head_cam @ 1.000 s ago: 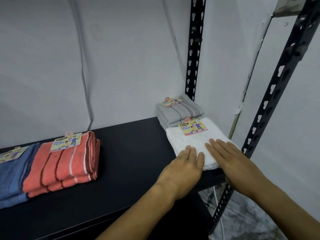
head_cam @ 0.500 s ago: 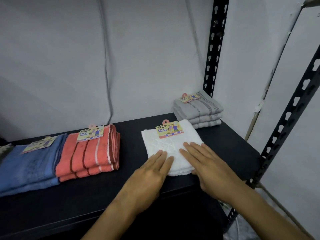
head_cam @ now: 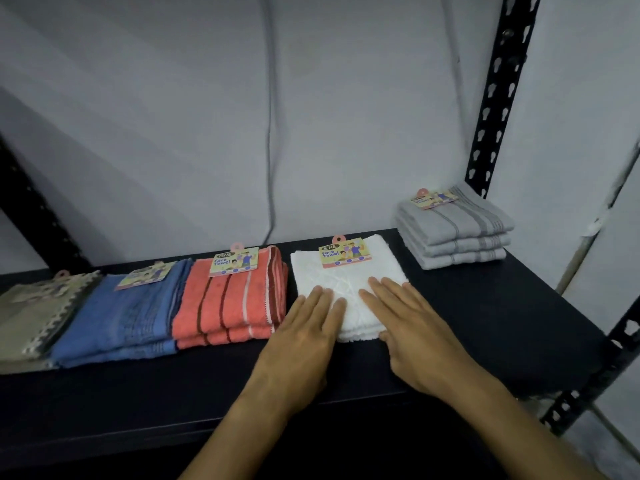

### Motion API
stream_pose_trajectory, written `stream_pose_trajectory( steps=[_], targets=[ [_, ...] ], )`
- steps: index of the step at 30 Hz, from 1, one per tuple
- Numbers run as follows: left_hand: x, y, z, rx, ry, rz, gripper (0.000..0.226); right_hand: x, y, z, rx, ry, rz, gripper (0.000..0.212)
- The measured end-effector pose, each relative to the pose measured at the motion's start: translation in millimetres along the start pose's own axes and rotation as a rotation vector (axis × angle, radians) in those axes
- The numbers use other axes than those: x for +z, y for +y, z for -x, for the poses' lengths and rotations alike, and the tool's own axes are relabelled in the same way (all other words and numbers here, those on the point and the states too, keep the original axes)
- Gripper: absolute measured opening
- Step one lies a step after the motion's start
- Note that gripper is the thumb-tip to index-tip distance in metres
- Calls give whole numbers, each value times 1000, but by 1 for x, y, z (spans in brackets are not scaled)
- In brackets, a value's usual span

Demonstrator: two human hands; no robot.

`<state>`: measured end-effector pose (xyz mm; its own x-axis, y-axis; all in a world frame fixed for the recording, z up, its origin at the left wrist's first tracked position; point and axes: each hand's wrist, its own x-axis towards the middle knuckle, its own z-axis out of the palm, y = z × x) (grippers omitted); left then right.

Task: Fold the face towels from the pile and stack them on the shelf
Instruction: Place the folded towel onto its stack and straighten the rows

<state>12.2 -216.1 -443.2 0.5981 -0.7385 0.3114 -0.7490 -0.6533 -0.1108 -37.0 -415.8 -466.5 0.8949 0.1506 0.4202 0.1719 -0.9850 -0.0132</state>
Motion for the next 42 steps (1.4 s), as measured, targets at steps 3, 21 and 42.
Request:
stream_pose_trajectory(
  steps=[3, 21, 42],
  targets=[
    [-3, 6, 7, 24, 7, 11, 91, -10, 5, 5, -28, 31, -272, 76],
    [28, 33, -27, -66, 216, -62, 53, -13, 16, -44, 745, 18, -1101, 41],
    [25, 22, -31, -164, 182, -37, 58, -6, 1, -62, 734, 42, -1156, 31]
  ],
)
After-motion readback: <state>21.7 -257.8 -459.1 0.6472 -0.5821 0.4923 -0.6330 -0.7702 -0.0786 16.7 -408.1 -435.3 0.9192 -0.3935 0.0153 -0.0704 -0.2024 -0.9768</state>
